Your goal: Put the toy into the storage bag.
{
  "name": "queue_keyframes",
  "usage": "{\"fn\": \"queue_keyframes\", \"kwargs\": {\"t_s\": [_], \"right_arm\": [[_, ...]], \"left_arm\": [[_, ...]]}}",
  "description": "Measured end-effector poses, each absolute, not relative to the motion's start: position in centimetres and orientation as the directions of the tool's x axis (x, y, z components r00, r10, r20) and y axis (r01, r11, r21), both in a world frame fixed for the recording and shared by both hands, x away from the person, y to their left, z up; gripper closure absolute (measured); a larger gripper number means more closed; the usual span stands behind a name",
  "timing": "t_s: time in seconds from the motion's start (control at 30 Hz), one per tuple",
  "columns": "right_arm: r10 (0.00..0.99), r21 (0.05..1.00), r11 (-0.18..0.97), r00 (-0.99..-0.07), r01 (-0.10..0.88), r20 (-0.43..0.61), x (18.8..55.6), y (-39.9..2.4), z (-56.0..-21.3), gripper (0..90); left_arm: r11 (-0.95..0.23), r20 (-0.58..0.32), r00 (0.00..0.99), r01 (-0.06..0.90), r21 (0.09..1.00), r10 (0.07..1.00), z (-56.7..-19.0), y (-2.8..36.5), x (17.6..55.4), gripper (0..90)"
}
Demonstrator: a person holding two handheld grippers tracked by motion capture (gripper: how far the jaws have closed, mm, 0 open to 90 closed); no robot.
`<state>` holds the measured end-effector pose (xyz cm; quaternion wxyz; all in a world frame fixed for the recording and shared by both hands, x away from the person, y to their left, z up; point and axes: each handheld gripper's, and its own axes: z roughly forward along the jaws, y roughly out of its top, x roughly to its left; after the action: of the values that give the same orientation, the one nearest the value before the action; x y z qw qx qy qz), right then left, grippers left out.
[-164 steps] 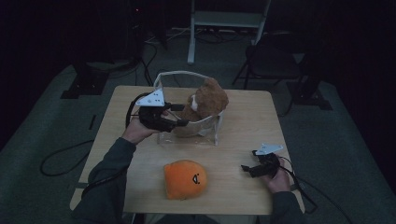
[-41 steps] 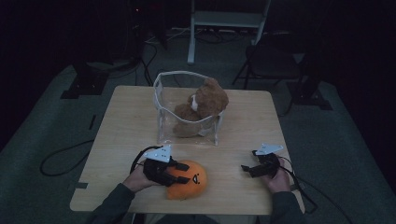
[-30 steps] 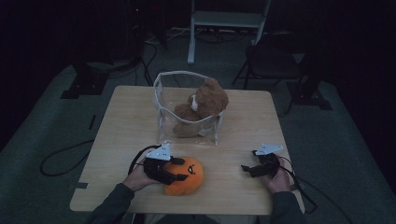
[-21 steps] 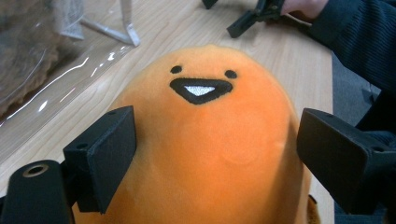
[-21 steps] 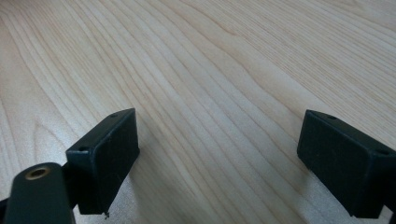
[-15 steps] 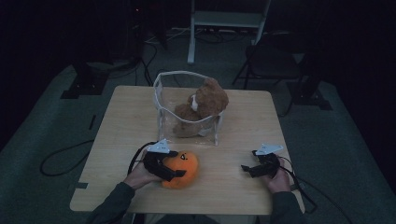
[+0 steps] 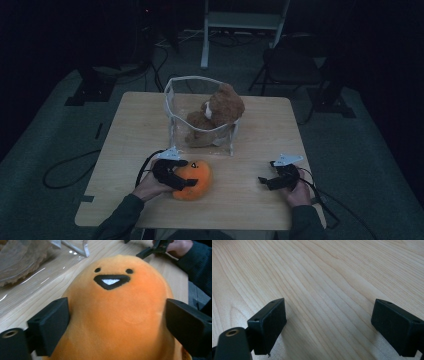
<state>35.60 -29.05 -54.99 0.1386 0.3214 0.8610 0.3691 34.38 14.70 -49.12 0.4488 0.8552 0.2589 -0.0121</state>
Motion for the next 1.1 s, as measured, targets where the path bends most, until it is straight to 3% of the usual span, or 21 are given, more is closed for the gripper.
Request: {"fn": "queue_keyframes", "kwargs": {"t_s": [0.1,0.63,0.9,1.1], "right_arm": [[0.656,0.725,0.521,-0.755,0.451,-0.001,35.60,-29.05,-54.99,11.9],[0.656,0.724,0.521,-0.755,0.452,-0.001,35.59,-29.05,-54.98,11.9],[0.657,0.724,0.520,-0.754,0.453,0.000,35.58,-29.04,-54.98,11.9],[0.657,0.724,0.520,-0.754,0.454,0.001,35.57,-29.03,-54.98,11.9]], "left_arm": [[-0.471,-0.252,0.862,0.460,0.753,0.440,-49.30,14.61,34.49,1.9],[-0.468,-0.304,0.864,0.478,0.743,0.401,-49.63,14.86,34.69,6.2],[-0.459,-0.292,0.865,0.471,0.754,0.408,-49.63,15.06,34.49,16.7],[-0.452,-0.284,0.869,0.461,0.764,0.406,-49.38,15.20,34.27,31.5]]}}
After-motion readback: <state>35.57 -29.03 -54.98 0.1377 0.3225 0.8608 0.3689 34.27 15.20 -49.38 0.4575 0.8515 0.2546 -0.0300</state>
